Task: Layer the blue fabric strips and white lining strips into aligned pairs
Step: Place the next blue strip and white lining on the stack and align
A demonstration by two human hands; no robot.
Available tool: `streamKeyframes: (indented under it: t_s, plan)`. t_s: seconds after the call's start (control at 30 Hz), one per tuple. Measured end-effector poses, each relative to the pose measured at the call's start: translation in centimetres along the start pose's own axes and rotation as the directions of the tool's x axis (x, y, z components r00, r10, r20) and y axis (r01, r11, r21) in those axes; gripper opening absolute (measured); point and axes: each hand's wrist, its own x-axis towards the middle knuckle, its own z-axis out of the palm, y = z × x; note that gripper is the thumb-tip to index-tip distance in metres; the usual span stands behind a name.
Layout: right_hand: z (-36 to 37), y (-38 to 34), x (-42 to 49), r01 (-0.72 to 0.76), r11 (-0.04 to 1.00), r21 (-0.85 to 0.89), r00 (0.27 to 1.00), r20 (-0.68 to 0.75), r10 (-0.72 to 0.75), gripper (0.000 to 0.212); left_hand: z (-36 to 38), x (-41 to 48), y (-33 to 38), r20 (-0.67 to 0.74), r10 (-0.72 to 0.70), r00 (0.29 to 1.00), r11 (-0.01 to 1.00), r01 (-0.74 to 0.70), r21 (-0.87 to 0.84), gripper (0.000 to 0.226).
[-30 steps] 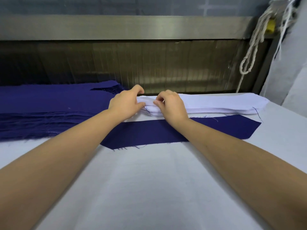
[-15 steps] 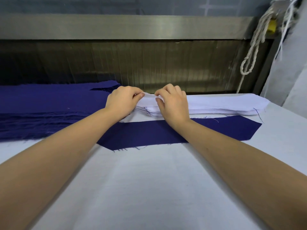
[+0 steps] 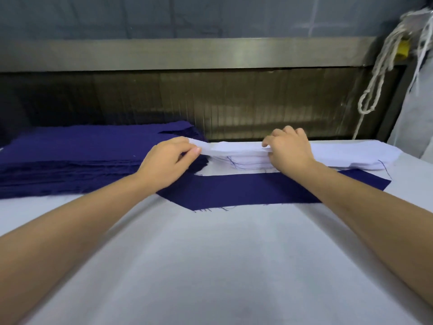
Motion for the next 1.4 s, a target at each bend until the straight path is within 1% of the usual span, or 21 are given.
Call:
streamKeyframes:
  t_s: [0.03,0.1,0.13,0.2,0.27,0.33,0.4,0.63,0.77,0.83,0.9,1.0,1.1,1.2,1.3,1.4]
  plan:
    - [-0.1,0.5,-0.3,0.012,1.000,-0.010,1.000,0.009,-0.012,0.036,-0.1,-0.4,-0.2,0.013,-0.020,1.000,0.999,0.020,-0.027,0.038]
    - [-0.2,1.8,-1.5,0.061,0.998,0.005,0.998,-0.018,-0.060,0.034,0.0,-1.1,-0.3,0.010,-0.067,0.998,0.992,0.068,-0.104,0.042]
    - [-0.2,2.5,-2.3,0.105,0.994,0.019,0.993,-0.058,-0.104,0.033,0.1,-1.4,-0.3,-0.002,-0.098,0.995,0.983,0.096,-0.155,0.042]
    - [-0.3,3.7,-3.9,0.224,0.974,0.041,0.960,-0.179,-0.214,0.030,0.3,-1.8,-0.1,-0.015,-0.147,0.989,0.962,0.140,-0.234,0.041]
    - [-0.4,4.6,-5.4,0.335,0.942,0.001,0.899,-0.300,-0.319,0.032,0.4,-2.1,0.1,-0.014,-0.137,0.990,0.962,0.130,-0.240,0.041]
    - [-0.6,5.1,-6.5,0.394,0.918,-0.040,0.857,-0.345,-0.383,0.032,0.4,-2.4,0.4,-0.027,-0.106,0.994,0.972,0.098,-0.213,0.041]
    - [-1.0,5.6,-7.2,0.419,0.907,-0.047,0.839,-0.361,-0.406,0.032,0.3,-2.8,0.5,-0.040,-0.092,0.995,0.976,0.082,-0.201,0.040]
    - [-1.6,7.4,-9.4,0.346,0.938,0.012,0.876,-0.363,-0.318,0.034,0.2,-4.4,0.9,-0.012,-0.101,0.995,0.975,0.096,-0.201,0.034]
    - [-2.1,7.8,-10.4,0.375,0.924,0.071,0.883,-0.331,-0.332,0.037,0.4,-4.4,0.8,-0.017,-0.085,0.996,0.984,0.081,-0.156,0.025]
    - [-2.3,7.5,-10.5,0.385,0.917,0.107,0.892,-0.299,-0.339,0.037,0.4,-4.4,0.6,-0.006,-0.105,0.994,0.985,0.103,-0.141,0.024]
    - [-2.1,7.2,-10.6,0.367,0.922,0.122,0.914,-0.228,-0.334,0.038,0.4,-4.3,0.5,-0.001,-0.133,0.991,0.982,0.131,-0.139,0.025]
    - [-1.8,7.6,-10.6,0.293,0.946,0.141,0.953,-0.121,-0.277,0.042,0.4,-4.3,0.6,-0.011,-0.153,0.988,0.976,0.150,-0.155,0.021]
    - [-2.0,8.2,-10.7,0.213,0.965,0.151,0.977,-0.052,-0.207,0.044,0.4,-4.1,0.5,0.000,-0.185,0.983,0.972,0.183,-0.150,0.010]
    - [-2.5,8.5,-10.7,0.124,0.979,0.160,0.992,-0.026,-0.122,0.043,0.3,-3.9,0.1,0.010,-0.230,0.973,0.963,0.229,-0.142,0.010]
    - [-2.8,8.8,-10.6,0.024,0.991,0.135,1.000,-0.007,-0.023,0.040,0.2,-4.0,-0.1,0.016,-0.264,0.964,0.951,0.263,-0.161,0.017]
    - [-3.0,9.4,-10.6,-0.069,0.987,0.144,0.995,-0.055,0.078,0.037,0.0,-4.1,0.2,0.017,-0.244,0.970,0.954,0.243,-0.174,0.024]
